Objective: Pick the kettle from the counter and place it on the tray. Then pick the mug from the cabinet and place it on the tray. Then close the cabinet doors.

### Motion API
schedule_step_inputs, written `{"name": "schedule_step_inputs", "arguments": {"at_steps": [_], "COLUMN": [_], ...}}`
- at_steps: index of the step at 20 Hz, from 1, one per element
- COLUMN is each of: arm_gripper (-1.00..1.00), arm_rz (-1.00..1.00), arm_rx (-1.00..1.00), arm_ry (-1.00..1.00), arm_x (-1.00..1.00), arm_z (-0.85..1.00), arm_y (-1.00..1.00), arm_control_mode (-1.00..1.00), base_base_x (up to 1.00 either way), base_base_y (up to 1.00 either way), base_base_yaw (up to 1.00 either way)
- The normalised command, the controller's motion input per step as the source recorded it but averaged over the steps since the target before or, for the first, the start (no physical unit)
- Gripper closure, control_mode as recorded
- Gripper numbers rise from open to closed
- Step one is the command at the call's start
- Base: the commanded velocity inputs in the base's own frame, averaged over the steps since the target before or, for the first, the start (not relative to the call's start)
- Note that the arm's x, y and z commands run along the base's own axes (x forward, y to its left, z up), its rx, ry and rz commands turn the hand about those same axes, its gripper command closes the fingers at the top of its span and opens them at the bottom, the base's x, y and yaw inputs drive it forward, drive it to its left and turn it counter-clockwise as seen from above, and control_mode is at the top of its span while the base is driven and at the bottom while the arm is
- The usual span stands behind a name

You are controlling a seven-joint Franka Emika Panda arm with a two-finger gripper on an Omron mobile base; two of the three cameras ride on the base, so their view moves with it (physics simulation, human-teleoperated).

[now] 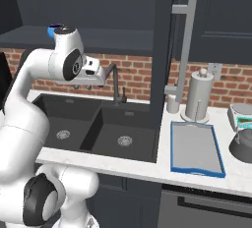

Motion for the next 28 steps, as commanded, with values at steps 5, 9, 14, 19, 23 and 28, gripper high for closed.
{"name": "schedule_step_inputs", "arguments": {"at_steps": [5, 9, 14, 19, 23, 28], "arm_gripper": [-1.0, -1.0, -1.0, -1.0, -1.0, -1.0], "arm_rz": [0.0, 0.0, 0.0, -0.01, 0.0, 0.0], "arm_rx": [0.0, 0.0, 0.02, 0.07, 0.06, 0.03], "arm_ry": [-0.03, -0.21, -0.38, -0.38, -0.38, -0.29], "arm_x": [-0.07, -0.44, -0.53, -0.24, 0.0, 0.16], "arm_z": [0.0, 0.0, 0.02, 0.28, 0.49, 0.71], "arm_y": [0.0, 0.0, 0.05, 0.26, 0.44, 0.45], "arm_control_mode": [-1.0, -1.0, -1.0, -1.0, -1.0, -1.0], "base_base_x": [0.0, 0.0, 0.0, 0.0, 0.0, 0.0], "base_base_y": [0.0, 0.0, 0.0, 0.0, 0.0, 0.0], "base_base_yaw": [0.0, 0.0, 0.0, 0.0, 0.0, 0.0]}}
